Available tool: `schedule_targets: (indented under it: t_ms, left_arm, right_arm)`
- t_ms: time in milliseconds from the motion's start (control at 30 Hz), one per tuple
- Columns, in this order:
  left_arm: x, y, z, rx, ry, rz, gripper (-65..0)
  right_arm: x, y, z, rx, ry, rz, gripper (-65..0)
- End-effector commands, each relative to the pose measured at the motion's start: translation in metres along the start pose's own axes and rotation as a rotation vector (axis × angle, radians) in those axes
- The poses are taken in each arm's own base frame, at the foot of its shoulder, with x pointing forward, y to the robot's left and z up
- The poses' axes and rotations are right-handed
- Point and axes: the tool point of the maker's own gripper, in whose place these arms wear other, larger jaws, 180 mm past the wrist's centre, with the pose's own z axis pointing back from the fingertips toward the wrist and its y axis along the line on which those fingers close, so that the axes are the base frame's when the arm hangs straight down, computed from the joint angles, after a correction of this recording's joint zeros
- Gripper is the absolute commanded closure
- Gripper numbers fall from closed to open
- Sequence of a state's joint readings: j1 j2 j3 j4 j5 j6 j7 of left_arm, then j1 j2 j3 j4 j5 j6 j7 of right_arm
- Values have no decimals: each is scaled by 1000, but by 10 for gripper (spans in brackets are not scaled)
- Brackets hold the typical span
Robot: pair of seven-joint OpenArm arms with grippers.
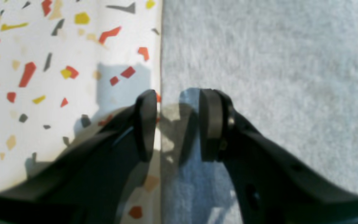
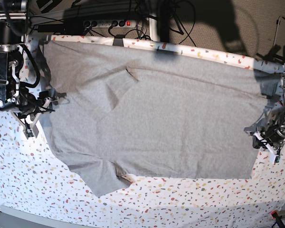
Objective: Fold the T-shirt properly
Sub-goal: 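Grasp the shirt's side edges with both grippers near the sleeves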
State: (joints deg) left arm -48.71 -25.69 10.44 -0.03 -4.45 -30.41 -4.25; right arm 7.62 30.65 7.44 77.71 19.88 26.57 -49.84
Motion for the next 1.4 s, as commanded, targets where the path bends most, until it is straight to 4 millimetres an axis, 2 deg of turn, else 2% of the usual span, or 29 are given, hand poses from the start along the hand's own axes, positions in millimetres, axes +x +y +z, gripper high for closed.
schedule_targets:
  t_ms: [0,100,233,400,467,567,667,800,1000,1067,1200,1300,1367]
  left_arm:
    - [24,10,4,17,-60,15,-215]
    - [22,8,3,12,-49,40,-215]
    - [13,-12,-2,-58,4,41,-214]
    - [14,-30,-6,-105,4,42,-213]
    - [15,-35,-8,-116,0,42,-180]
    - [22,-31,-7,-104,-37,44,-108]
    - [31,-13,-5,-32,-92,41,-6]
    - [41,1,-1,26,-146,36,0]
    - [51,6,2,34,-203,35,0]
    - [51,5,2,32,-202,35,0]
    - [46,5,1,33,-172,36,0]
    - [45,5,1,33,-172,36,0]
    - [45,5,1,33,-172,36,0]
  right_arm:
    - [18,-12,9,-25,-48,9,-289]
    - [18,-12,9,-25,-48,9,-289]
    - [18,-12,9,-25,-49,10,-289]
    - [19,-13,9,-26,-49,12,-289]
    - [19,-14,10,-28,-49,15,-289]
    - [19,-14,10,-26,-49,18,-289]
    - [19,-11,10,-14,-49,35,-289]
    - [19,-10,10,-8,-49,44,-289]
    - [23,-8,10,3,-72,60,-289]
    - [29,-4,10,22,-106,84,-289]
    - [53,-2,14,22,-212,117,-290]
    - [79,-4,18,4,-260,123,-349]
    - [100,-3,21,12,-304,104,-361]
